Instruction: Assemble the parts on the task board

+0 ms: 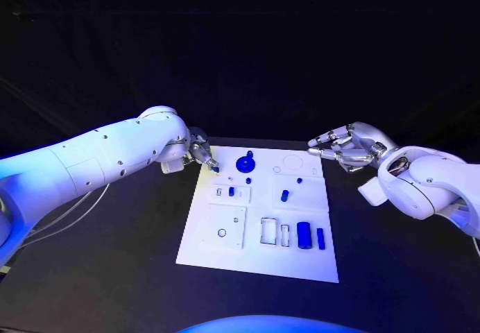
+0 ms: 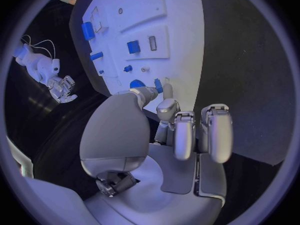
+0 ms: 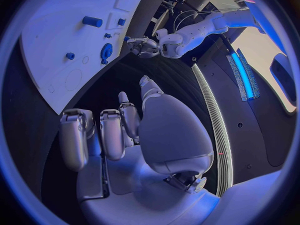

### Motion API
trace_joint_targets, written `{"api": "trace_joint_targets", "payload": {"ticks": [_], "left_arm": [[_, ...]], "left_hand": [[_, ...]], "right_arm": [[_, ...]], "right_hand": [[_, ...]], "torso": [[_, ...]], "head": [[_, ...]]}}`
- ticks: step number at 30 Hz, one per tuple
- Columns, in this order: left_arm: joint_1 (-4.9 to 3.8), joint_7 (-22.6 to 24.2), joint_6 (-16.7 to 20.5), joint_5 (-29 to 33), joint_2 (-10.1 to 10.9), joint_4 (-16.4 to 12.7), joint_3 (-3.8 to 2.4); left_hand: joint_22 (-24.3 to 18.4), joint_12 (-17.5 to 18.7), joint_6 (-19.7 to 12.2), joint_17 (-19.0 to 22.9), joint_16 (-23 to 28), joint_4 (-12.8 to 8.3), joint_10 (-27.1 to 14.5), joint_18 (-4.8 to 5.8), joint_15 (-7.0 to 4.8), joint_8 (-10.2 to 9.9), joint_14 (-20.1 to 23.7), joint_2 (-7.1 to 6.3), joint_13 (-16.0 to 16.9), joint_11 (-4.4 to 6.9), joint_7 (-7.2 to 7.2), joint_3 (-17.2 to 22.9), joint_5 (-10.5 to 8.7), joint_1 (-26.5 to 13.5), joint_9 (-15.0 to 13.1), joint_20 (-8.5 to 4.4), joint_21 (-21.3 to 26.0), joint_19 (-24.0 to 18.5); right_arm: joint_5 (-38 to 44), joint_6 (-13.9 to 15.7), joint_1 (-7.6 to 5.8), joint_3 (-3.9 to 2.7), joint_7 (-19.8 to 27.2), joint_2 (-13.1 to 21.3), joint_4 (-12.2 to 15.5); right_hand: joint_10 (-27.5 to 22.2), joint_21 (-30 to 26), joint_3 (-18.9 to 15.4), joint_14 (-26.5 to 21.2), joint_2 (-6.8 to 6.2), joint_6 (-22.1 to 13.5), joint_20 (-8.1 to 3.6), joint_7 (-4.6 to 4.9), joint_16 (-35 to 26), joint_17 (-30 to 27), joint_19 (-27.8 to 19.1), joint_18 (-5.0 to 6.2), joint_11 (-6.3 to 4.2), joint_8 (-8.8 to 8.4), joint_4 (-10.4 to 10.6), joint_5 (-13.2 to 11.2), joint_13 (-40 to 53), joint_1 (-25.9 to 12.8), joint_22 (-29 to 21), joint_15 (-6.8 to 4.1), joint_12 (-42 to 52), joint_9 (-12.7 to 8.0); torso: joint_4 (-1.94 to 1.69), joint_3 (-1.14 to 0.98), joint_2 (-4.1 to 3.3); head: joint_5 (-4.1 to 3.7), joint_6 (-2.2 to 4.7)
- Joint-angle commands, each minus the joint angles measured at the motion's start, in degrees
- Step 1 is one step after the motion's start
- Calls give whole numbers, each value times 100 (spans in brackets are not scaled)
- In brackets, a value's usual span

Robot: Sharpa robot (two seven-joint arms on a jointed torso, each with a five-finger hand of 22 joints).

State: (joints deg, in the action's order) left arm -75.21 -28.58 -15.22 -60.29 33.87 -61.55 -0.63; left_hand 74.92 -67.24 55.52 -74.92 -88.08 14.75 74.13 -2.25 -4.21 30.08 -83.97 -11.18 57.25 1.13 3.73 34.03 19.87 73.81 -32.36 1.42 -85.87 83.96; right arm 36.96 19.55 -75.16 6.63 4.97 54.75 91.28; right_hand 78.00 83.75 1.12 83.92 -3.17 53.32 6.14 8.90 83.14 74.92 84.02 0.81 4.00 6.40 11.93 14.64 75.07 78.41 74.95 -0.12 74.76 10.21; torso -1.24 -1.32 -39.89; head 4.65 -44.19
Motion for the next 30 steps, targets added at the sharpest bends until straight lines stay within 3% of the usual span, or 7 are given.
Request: {"api": "trace_joint_targets", "payload": {"ticks": [1, 7, 13, 20, 30], "left_arm": [[0, 264, 435, 501, 170, -309, -2], [2, 432, 721, 499, 463, -804, 2], [63, 591, 1008, 20, 660, -1170, 12], [242, 640, 1462, -695, 899, -1640, 33], [532, 496, 1825, -1003, 1049, -2012, 56]], "left_hand": [[898, -48, 69, -1249, -23, -1074, 70, 63, -26, 30, -526, -20, 43, -6, -36, 1018, 36, -69, -25, -8, -23, 253], [908, -59, 101, -1249, -22, -1127, 106, 65, -36, 30, -526, -64, 63, 6, -46, 1021, 40, -106, -38, -15, -29, 259], [915, -69, 159, -1251, -23, -1203, 167, 67, -50, 21, -527, -135, 93, 23, -65, 996, 30, -132, -45, -25, -32, 262], [1013, -127, 252, -1256, -26, -1281, 278, 92, -69, 2, -528, -201, 198, 49, -89, 993, 45, -130, -41, -42, -94, 319], [1051, -138, 319, -1259, -28, -1313, 339, 102, -88, -33, -530, -238, 239, 66, -105, 1027, 109, -136, -28, -56, -119, 342]], "right_arm": [[-16, -57, 2, -1, 51, 6, 2], [-22, -54, 2, -1, 54, 12, 3], [-27, -51, 2, -1, 56, 29, 9], [-29, -43, 2, -1, 59, 50, 22], [-30, -26, 2, -1, 63, 86, 43]], "right_hand": [[26, -5, -20, 361, 22, 7, -52, 1, -6, 550, 258, 84, -2, -29, 0, 31, 158, -33, 1044, -31, 14, -4], [29, -3, -22, 360, 24, 9, -52, 1, -8, 547, 259, 83, -3, -28, 0, 35, 160, -37, 1046, -31, 17, -4], [32, -3, -23, 361, 44, 16, -53, 0, -9, 548, 260, 83, -4, -26, 9, 47, 161, -53, 1046, -32, 19, -3], [33, -2, -23, 362, 56, 19, -54, 0, -10, 549, 262, 83, -4, -25, 14, 54, 162, -63, 1048, -32, 20, -3], [33, -8, -25, 362, 73, 23, -55, -1, -13, 547, 260, 84, -4, -24, 23, 69, 159, -80, 1044, -33, 18, -3]], "torso": [[-21, -7, 21], [-49, -7, 45], [-53, -12, 48], [-50, -13, 40], [-49, -7, 37]], "head": [[22, -10], [20, -28], [21, -43], [35, -60], [33, -86]]}}
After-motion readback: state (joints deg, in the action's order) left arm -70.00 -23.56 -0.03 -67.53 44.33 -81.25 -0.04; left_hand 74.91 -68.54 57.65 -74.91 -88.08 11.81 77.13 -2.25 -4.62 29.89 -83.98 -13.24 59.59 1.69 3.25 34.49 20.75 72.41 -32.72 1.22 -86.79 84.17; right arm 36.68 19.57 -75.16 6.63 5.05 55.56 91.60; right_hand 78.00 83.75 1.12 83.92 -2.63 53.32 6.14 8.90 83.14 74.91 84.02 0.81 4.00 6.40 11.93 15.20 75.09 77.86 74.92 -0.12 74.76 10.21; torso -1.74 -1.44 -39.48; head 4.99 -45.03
